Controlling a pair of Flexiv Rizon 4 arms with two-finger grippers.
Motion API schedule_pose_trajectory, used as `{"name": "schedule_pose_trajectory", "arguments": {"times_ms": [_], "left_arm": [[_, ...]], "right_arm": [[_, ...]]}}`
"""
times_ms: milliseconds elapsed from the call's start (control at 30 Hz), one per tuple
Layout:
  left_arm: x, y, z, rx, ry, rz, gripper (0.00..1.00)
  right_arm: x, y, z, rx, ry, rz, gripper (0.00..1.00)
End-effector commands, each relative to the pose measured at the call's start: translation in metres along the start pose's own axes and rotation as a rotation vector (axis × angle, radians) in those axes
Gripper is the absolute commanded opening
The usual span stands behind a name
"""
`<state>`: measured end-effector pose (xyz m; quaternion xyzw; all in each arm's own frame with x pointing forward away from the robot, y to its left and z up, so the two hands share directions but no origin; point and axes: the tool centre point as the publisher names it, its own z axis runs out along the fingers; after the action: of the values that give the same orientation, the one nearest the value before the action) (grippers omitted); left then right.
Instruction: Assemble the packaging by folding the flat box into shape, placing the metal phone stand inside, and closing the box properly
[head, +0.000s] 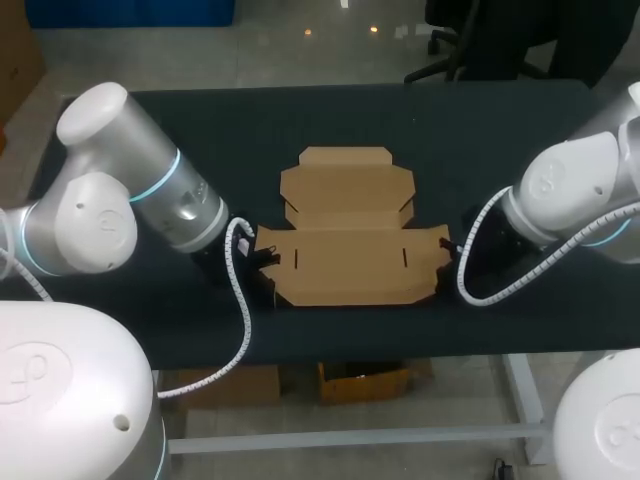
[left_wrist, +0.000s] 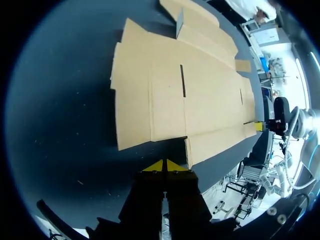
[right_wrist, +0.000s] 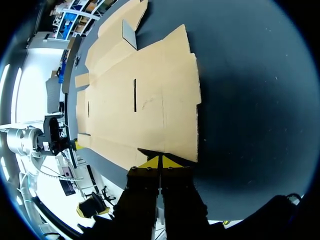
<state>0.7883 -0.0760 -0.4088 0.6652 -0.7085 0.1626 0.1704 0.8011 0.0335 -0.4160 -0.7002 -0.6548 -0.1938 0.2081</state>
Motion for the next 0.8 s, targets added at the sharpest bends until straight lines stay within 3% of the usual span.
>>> {"name": "schedule_pose_trajectory", "arguments": {"times_ms": [33,800], "left_arm": [[0.0011,-0.0021,0.0018,-0.005,-0.005,0.001,0.0],[0.0061,-0.0034,0.0023,0.003,-0.034,0.003,0.0]], "right_arm": [[0.0029,-0.0026,-0.0015,-0.012,-0.004,0.007,0.0],[0.0083,-0.0031,-0.0015,-0.008,0.008,0.09,0.0]]}}
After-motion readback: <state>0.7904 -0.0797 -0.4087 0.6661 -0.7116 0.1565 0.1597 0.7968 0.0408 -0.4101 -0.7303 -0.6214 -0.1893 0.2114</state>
